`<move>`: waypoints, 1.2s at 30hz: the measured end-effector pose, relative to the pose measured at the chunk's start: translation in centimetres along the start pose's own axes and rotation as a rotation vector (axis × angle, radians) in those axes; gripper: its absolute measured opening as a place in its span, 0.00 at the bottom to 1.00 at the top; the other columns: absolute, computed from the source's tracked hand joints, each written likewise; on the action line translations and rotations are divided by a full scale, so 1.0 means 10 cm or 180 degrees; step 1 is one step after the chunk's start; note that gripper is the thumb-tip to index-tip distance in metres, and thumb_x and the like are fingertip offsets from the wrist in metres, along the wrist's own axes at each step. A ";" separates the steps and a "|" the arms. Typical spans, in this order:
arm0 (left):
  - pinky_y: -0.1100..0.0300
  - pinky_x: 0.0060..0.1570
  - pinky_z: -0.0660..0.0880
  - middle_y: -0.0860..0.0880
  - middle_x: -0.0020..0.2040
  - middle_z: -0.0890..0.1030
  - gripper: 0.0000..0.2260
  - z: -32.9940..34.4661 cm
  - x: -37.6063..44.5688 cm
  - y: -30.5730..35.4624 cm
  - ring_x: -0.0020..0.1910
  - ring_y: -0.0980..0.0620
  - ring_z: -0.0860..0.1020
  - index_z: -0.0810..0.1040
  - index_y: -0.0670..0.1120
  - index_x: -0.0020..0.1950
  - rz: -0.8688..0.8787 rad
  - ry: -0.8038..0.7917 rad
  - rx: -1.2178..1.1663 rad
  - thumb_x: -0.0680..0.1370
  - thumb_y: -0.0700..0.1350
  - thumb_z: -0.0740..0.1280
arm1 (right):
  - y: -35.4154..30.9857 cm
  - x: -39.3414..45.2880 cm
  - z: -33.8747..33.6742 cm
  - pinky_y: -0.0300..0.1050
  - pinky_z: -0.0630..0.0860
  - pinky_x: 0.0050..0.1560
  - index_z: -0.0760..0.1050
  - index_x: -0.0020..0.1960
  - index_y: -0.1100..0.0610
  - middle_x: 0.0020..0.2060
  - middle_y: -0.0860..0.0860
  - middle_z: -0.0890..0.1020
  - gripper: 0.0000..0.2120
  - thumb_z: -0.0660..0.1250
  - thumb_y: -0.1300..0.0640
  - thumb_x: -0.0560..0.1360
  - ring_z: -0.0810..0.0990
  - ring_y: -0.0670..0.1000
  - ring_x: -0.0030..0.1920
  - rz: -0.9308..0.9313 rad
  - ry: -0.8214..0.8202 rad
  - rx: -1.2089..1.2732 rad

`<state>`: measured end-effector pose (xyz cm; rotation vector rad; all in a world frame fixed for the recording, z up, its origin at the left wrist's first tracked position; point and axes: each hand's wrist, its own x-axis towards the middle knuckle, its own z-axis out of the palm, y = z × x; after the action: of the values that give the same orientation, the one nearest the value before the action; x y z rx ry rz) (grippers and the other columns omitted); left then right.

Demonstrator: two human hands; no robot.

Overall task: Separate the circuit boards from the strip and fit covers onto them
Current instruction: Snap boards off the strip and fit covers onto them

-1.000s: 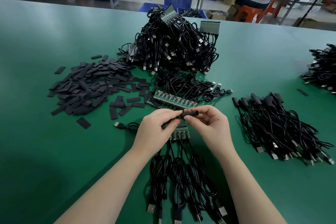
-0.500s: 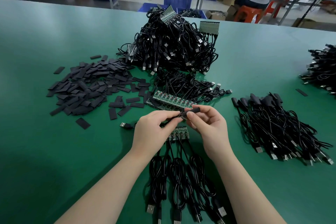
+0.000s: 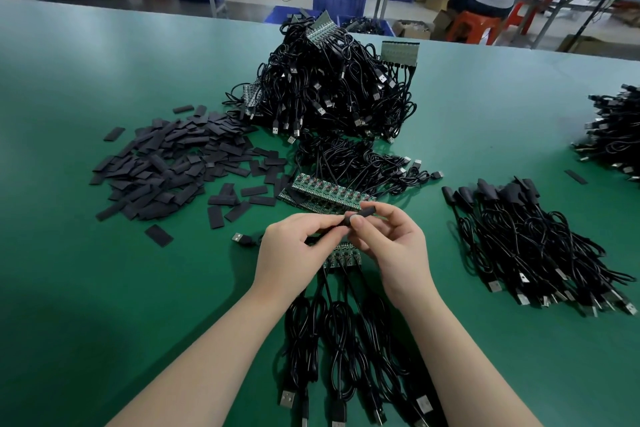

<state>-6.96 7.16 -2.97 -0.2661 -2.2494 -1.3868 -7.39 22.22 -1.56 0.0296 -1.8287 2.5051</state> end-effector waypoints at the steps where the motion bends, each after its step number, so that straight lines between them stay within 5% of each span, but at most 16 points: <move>1: 0.65 0.49 0.78 0.58 0.47 0.85 0.08 0.01 0.00 0.00 0.48 0.63 0.81 0.86 0.51 0.51 -0.0003 -0.0006 -0.0018 0.73 0.45 0.75 | 0.00 0.00 0.00 0.42 0.81 0.44 0.84 0.45 0.51 0.37 0.58 0.81 0.11 0.72 0.67 0.73 0.81 0.49 0.36 -0.0026 0.0044 0.0015; 11: 0.70 0.49 0.75 0.62 0.45 0.82 0.07 0.00 0.01 0.02 0.47 0.64 0.81 0.86 0.51 0.50 0.0028 0.0009 0.0044 0.73 0.43 0.75 | 0.01 0.00 -0.01 0.41 0.80 0.46 0.84 0.46 0.51 0.39 0.56 0.86 0.12 0.72 0.68 0.73 0.83 0.48 0.37 -0.0120 0.0020 -0.0110; 15: 0.71 0.49 0.74 0.58 0.45 0.84 0.06 0.00 0.01 0.02 0.48 0.64 0.81 0.86 0.49 0.49 0.0138 0.0009 0.0042 0.73 0.42 0.75 | 0.02 -0.01 0.01 0.41 0.80 0.46 0.84 0.45 0.50 0.38 0.61 0.79 0.12 0.73 0.67 0.73 0.81 0.47 0.35 -0.0099 0.0052 -0.0033; 19: 0.69 0.50 0.75 0.56 0.45 0.85 0.07 0.00 -0.01 0.02 0.48 0.63 0.81 0.87 0.48 0.49 0.0136 0.0075 -0.0014 0.72 0.41 0.76 | 0.00 -0.01 0.00 0.40 0.80 0.46 0.84 0.45 0.49 0.38 0.56 0.85 0.13 0.73 0.67 0.73 0.83 0.48 0.39 -0.0022 -0.0056 -0.0203; 24: 0.70 0.49 0.75 0.58 0.46 0.84 0.09 0.01 0.00 0.02 0.48 0.64 0.81 0.86 0.49 0.52 0.0183 0.0055 -0.0023 0.73 0.41 0.75 | -0.01 -0.04 0.02 0.38 0.79 0.47 0.79 0.58 0.48 0.39 0.53 0.86 0.18 0.73 0.65 0.74 0.85 0.47 0.40 -0.0263 -0.0054 -0.0533; 28: 0.72 0.49 0.74 0.63 0.47 0.82 0.09 0.01 0.01 0.01 0.49 0.65 0.80 0.86 0.50 0.53 0.0120 0.0063 -0.0031 0.74 0.41 0.74 | -0.01 -0.07 0.07 0.39 0.80 0.50 0.75 0.62 0.38 0.43 0.49 0.87 0.23 0.73 0.61 0.75 0.85 0.49 0.46 -0.0520 0.0081 -0.1079; 36: 0.73 0.49 0.73 0.64 0.46 0.81 0.09 -0.03 0.01 -0.02 0.48 0.64 0.81 0.86 0.49 0.51 0.0178 0.0028 0.0015 0.72 0.41 0.75 | 0.03 -0.06 0.03 0.28 0.71 0.39 0.74 0.61 0.34 0.41 0.41 0.86 0.19 0.68 0.57 0.79 0.79 0.38 0.35 -0.0708 0.0070 -0.1568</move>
<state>-7.08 6.79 -2.94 -0.3183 -2.2207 -1.3509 -6.81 21.85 -1.77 0.1765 -2.2345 1.8523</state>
